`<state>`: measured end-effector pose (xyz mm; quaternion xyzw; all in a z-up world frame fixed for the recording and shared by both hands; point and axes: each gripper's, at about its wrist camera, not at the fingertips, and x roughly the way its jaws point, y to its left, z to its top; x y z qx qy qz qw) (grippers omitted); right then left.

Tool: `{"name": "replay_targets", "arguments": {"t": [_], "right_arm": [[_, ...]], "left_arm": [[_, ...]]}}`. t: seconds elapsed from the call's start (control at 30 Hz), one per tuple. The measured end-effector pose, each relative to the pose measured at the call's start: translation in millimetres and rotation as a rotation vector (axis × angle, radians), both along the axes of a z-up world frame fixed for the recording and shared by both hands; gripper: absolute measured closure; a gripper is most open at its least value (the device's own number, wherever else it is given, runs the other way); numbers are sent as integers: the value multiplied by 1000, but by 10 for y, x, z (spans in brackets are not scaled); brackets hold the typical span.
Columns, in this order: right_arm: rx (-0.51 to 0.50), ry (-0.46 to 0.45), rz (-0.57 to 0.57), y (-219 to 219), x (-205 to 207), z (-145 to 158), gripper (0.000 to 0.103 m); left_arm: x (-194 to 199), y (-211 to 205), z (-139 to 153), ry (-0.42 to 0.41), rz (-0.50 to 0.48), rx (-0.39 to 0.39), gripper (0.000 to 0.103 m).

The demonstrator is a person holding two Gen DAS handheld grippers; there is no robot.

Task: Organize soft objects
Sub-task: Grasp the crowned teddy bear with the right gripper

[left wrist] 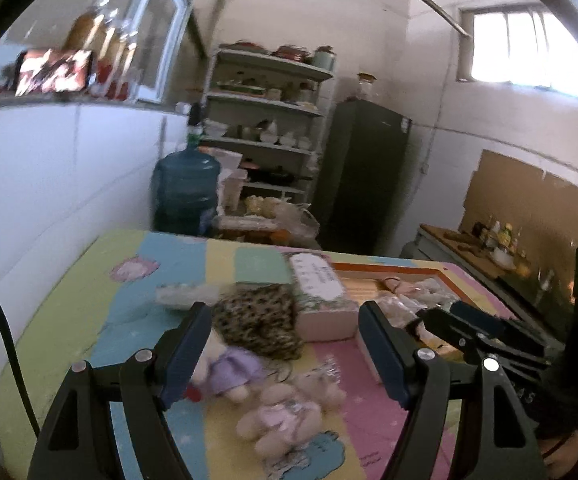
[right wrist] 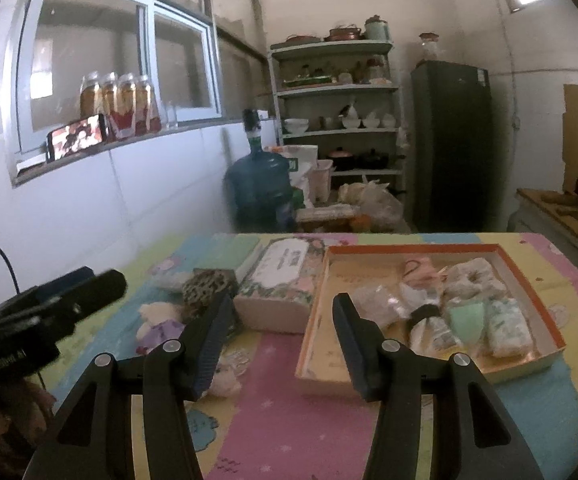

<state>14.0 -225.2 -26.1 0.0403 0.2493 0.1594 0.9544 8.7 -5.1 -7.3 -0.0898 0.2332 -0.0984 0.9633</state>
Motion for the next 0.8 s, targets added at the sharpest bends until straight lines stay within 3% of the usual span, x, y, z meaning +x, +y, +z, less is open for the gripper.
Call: {"name": "replay_targets", "arguments": {"t": [0.33, 0.8], "right_arm": [[31, 87, 63, 345, 3, -279, 40], [202, 361, 80, 709, 136, -903, 36]], "left_arm": [[-132, 524, -191, 30, 111, -19, 27], [-191, 851, -345, 39, 143, -32, 27]]}}
